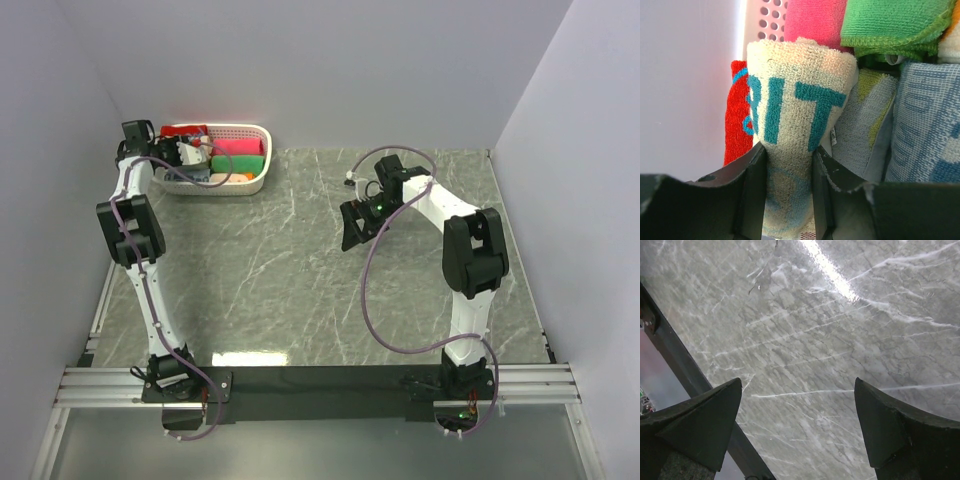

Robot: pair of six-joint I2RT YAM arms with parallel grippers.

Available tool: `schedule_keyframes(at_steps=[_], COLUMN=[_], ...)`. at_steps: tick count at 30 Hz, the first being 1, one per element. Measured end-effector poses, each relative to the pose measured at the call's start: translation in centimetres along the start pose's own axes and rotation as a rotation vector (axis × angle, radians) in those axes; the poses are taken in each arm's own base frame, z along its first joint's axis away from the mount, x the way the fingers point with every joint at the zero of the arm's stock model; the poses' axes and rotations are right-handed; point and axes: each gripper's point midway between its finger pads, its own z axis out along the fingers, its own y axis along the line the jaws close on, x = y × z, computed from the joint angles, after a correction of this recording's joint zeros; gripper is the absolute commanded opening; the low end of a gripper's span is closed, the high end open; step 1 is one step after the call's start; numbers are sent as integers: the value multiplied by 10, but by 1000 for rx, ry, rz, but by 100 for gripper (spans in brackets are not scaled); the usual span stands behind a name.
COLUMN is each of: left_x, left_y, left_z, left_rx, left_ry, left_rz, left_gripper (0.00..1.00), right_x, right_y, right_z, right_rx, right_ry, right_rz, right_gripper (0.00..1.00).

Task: Roll the towels
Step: Place the rolled towel into the container

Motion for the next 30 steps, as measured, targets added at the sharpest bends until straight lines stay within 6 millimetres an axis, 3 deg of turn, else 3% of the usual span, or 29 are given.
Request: schedule_keyframes(at_steps=[7,14,22,30], left_x=[0,3,7,5], left_y=[-2,-4,-10,-8], left_z=[-1,-3,-8,-26], left_rx=[14,23,33,46], left_ry=[7,15,22,34], left_rz=[6,3,-16,-33], left_gripper=[43,67,71,84], right_x=[5,6,11,11], right_y=[-1,-1,-1,0], right_z=[2,2,4,4], right_rx=[0,-1,-7,-14], right_ry=[13,14,24,22], right_rz=[10,12,22,22], right_gripper=[100,100,100,100])
